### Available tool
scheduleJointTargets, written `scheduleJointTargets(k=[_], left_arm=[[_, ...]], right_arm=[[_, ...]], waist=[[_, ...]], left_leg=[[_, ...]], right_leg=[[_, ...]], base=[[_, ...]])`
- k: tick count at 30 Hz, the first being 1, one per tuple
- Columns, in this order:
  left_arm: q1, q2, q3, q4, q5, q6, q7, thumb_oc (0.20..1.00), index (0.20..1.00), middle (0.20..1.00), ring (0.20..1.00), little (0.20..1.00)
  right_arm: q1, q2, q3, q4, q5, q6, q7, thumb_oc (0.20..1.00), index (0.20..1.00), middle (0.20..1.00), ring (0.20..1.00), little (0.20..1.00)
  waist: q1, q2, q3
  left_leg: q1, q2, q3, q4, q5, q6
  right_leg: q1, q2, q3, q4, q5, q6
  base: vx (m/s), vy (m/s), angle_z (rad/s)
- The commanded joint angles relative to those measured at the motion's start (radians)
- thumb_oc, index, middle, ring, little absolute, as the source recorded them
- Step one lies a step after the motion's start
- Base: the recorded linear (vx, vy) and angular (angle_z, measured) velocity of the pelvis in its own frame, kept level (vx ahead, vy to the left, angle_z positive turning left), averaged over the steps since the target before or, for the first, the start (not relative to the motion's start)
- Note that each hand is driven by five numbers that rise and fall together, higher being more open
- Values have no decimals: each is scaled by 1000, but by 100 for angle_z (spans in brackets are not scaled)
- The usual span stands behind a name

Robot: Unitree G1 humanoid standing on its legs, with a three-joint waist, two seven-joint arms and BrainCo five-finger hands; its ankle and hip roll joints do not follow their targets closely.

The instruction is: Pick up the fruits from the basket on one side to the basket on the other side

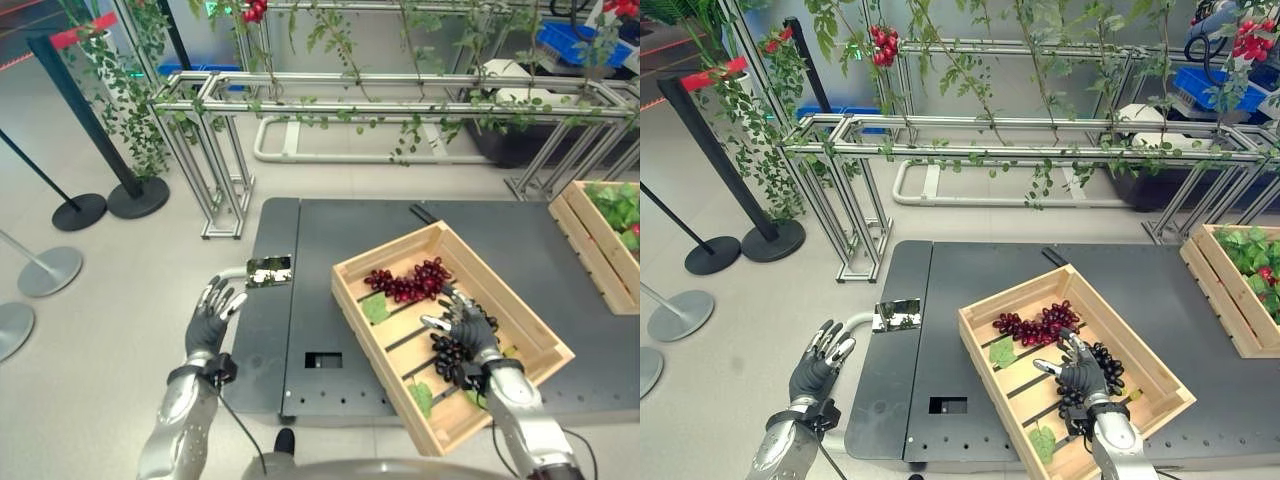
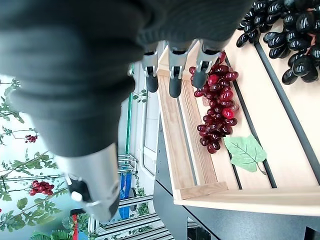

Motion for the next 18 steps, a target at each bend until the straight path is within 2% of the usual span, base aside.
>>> scheduleJointTargets(k=[1,12,18], left_arm=[[-34,18,20,6,25,-18,-15,1000,1000,1000,1000,1000],[-23,28,22,10,41,-9,-14,1000,1000,1000,1000,1000],[-17,30,31,6,55,-10,-9,1000,1000,1000,1000,1000]], right_arm=[[-27,-48,-31,-21,-12,-33,11,1000,1000,1000,1000,1000],[-45,-53,-23,-3,-10,-24,16,1000,1000,1000,1000,1000],[-35,-51,-31,13,-13,-17,9,1000,1000,1000,1000,1000]], waist=[[17,-17,-20],[18,-18,-21],[24,-33,-2]], left_leg=[[-22,3,-11,153,-194,3],[-25,3,-4,135,-186,11],[-22,13,-10,102,-172,10]], right_leg=[[-25,-42,-35,100,-135,14],[-42,-40,-28,97,-129,17],[-52,-33,-31,85,-118,20]], base=[[0,0,0],[0,0,0],[0,0,0]])
